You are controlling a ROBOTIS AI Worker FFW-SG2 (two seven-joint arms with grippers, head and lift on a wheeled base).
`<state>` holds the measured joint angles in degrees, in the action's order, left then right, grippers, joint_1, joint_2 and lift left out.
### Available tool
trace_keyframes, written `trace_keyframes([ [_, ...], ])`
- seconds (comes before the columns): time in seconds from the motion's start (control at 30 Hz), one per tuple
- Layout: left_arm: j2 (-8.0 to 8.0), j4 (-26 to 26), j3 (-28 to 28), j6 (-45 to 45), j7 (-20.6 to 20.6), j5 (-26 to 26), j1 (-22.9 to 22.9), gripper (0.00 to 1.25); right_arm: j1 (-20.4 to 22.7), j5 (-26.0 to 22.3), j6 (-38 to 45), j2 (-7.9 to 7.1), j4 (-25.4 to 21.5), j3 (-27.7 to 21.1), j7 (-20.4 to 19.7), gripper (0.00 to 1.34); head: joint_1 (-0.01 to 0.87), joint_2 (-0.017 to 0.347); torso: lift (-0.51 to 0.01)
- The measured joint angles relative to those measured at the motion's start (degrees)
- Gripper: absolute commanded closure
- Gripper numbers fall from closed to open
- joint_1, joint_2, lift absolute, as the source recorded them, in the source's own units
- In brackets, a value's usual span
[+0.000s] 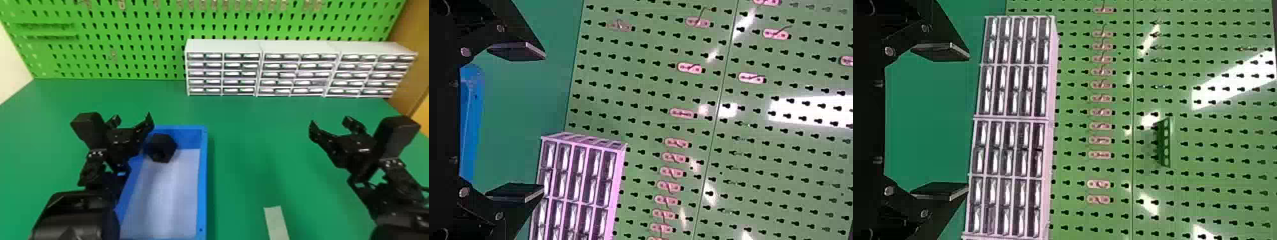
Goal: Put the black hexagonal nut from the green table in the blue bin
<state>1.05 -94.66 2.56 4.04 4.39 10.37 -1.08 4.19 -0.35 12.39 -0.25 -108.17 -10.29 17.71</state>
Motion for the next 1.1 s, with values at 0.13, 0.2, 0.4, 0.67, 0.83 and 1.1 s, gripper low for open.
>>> trace_keyframes([
  [0.13,0.00,0.00,-0.09,0.00,0.00,-0.05,-0.05,0.32,0.00,0.03,0.00,-0.07,-0.05,0.10,-0.04,0.35,0.686,0.051,-0.097],
  [0.2,0.00,0.00,-0.12,0.00,0.00,-0.07,-0.04,0.32,0.00,0.06,0.00,-0.12,-0.14,0.20,-0.04,0.35,0.686,0.051,-0.097],
  [0.4,0.00,0.00,-0.37,0.00,0.00,-0.09,0.01,0.32,0.09,0.11,0.00,-0.21,-0.20,0.40,-0.04,0.35,0.686,0.051,-0.097],
  [0.67,0.00,0.00,-0.69,0.00,0.00,-0.41,-0.09,0.32,0.00,0.43,0.22,-0.25,-0.20,0.96,-0.04,0.35,0.686,0.051,-0.097],
  [0.83,0.00,0.07,-0.79,0.00,0.00,-0.84,-0.26,0.32,-0.18,0.56,0.42,-0.52,0.02,1.46,-0.04,0.35,0.686,0.051,-0.097],
  [1.1,0.00,0.09,-0.67,0.01,0.00,-0.88,-0.33,0.32,-0.52,0.61,0.78,-0.71,0.38,1.81,-0.04,0.35,0.686,0.051,-0.097],
])
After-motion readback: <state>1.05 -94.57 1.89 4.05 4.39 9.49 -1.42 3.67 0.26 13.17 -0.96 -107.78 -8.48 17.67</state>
